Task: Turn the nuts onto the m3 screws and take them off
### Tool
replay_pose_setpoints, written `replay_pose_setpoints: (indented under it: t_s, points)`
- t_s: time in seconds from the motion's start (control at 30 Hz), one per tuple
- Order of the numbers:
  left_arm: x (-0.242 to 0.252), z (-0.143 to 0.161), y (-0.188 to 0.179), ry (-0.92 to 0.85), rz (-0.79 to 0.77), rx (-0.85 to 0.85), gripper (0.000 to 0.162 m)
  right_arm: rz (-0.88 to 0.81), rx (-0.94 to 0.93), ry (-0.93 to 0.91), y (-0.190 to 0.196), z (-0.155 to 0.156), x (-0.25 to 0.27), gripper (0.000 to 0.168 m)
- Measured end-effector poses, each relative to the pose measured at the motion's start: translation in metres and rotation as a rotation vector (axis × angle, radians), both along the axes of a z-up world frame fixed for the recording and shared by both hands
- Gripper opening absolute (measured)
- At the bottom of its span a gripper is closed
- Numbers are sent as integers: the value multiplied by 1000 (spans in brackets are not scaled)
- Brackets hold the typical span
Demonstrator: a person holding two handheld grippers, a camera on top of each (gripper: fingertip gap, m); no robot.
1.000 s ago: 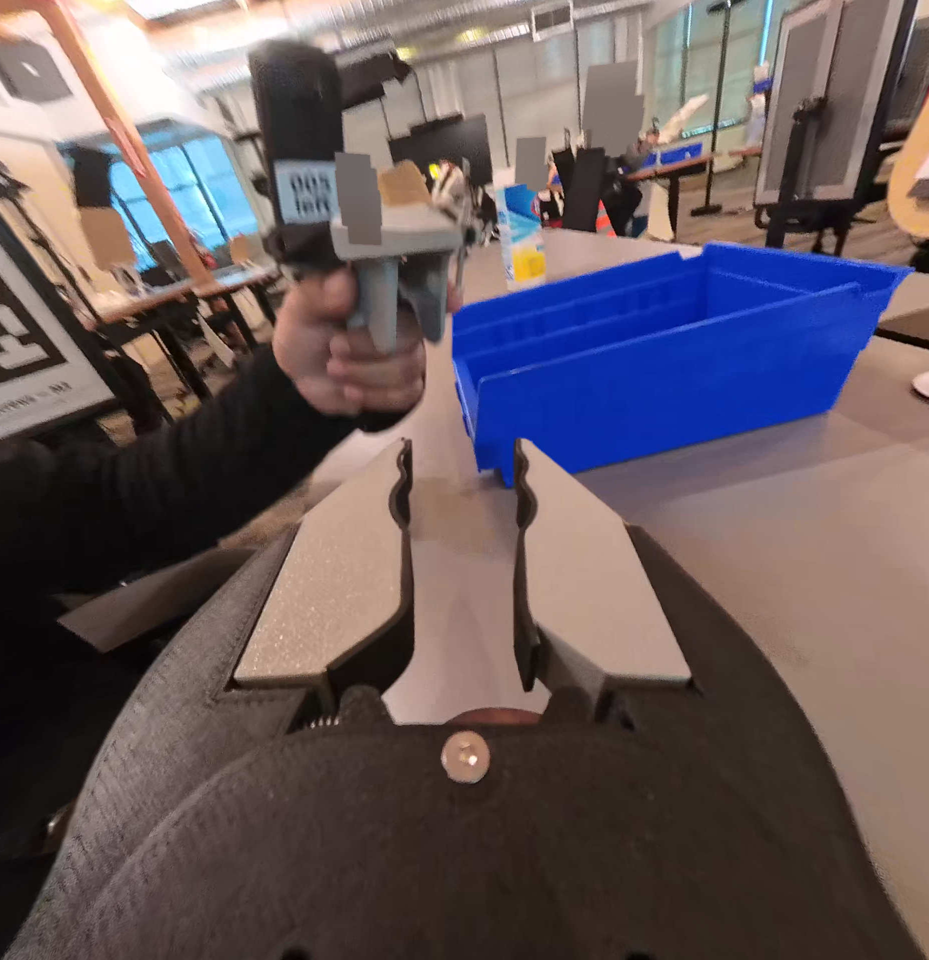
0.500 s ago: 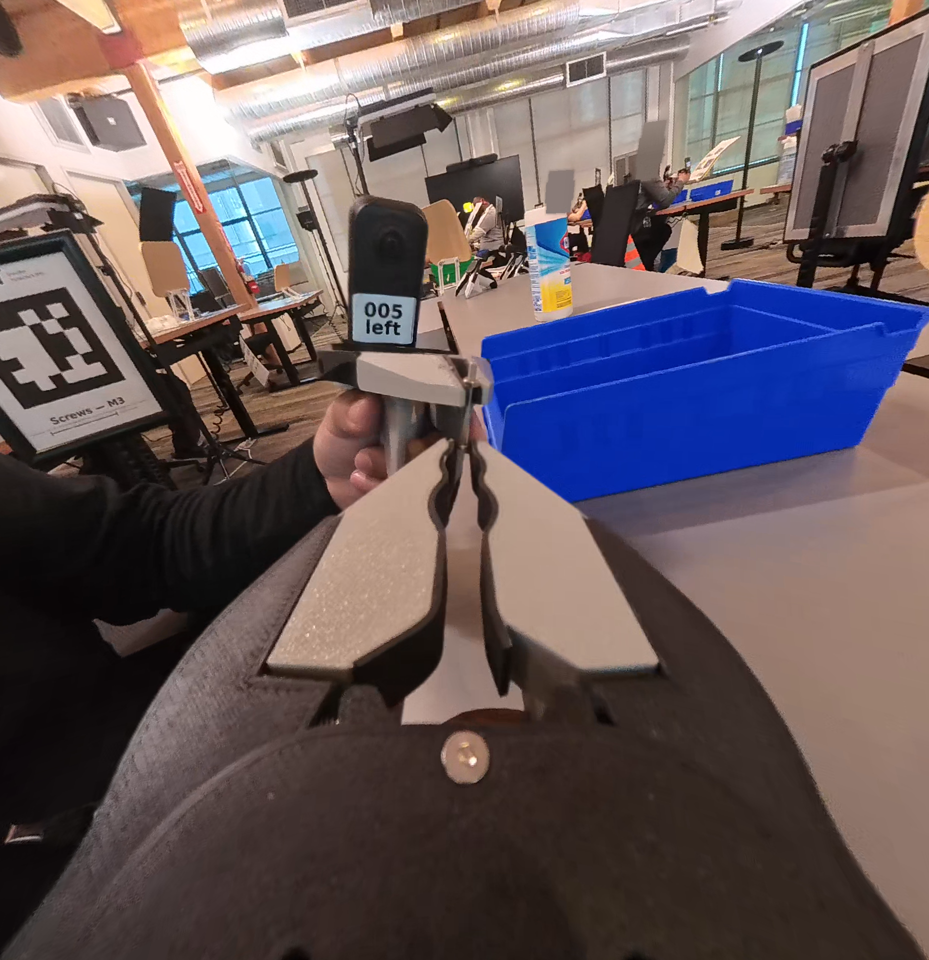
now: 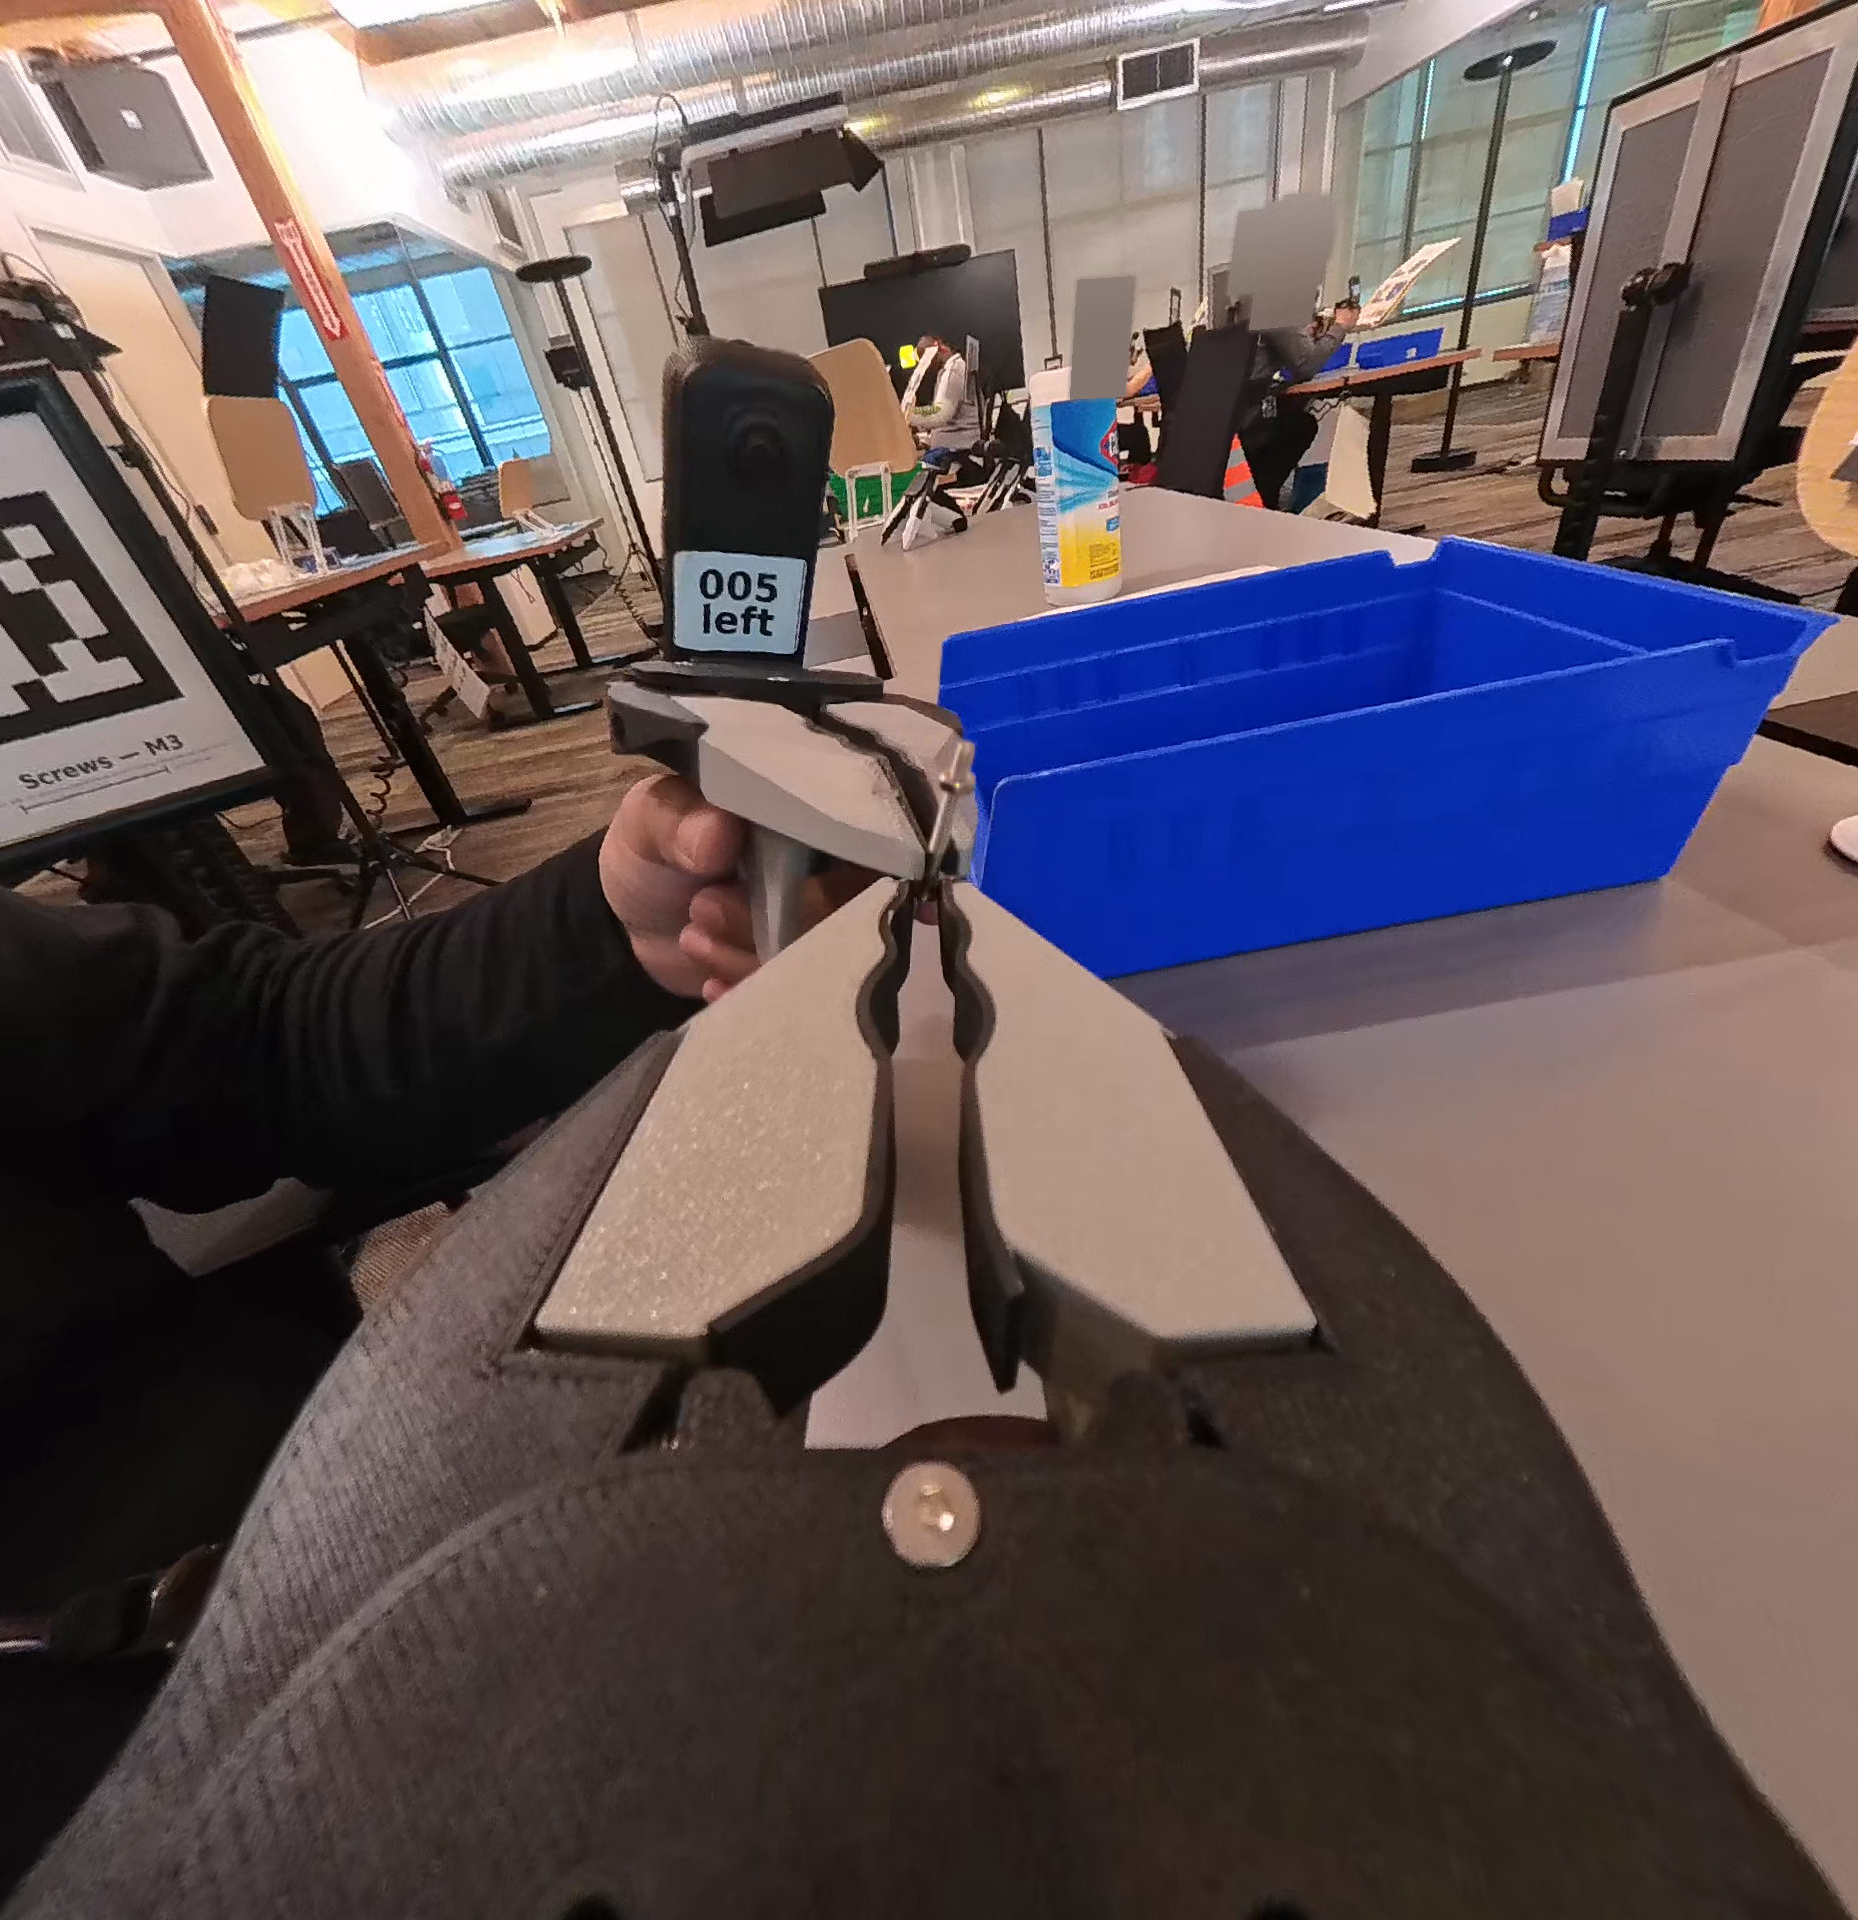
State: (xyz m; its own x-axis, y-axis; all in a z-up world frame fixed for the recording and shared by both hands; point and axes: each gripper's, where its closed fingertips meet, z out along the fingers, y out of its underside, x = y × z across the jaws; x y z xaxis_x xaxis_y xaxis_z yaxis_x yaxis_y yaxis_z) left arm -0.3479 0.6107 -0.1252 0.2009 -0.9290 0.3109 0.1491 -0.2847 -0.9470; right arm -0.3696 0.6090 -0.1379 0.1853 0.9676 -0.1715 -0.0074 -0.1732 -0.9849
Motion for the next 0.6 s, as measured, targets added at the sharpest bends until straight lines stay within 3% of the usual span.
replay_pose_setpoints:
  t_s: [0.6]
  points:
    - [2,-10,-2,37,-23,-28,1,38,7,-109,-3,-12,0,2]
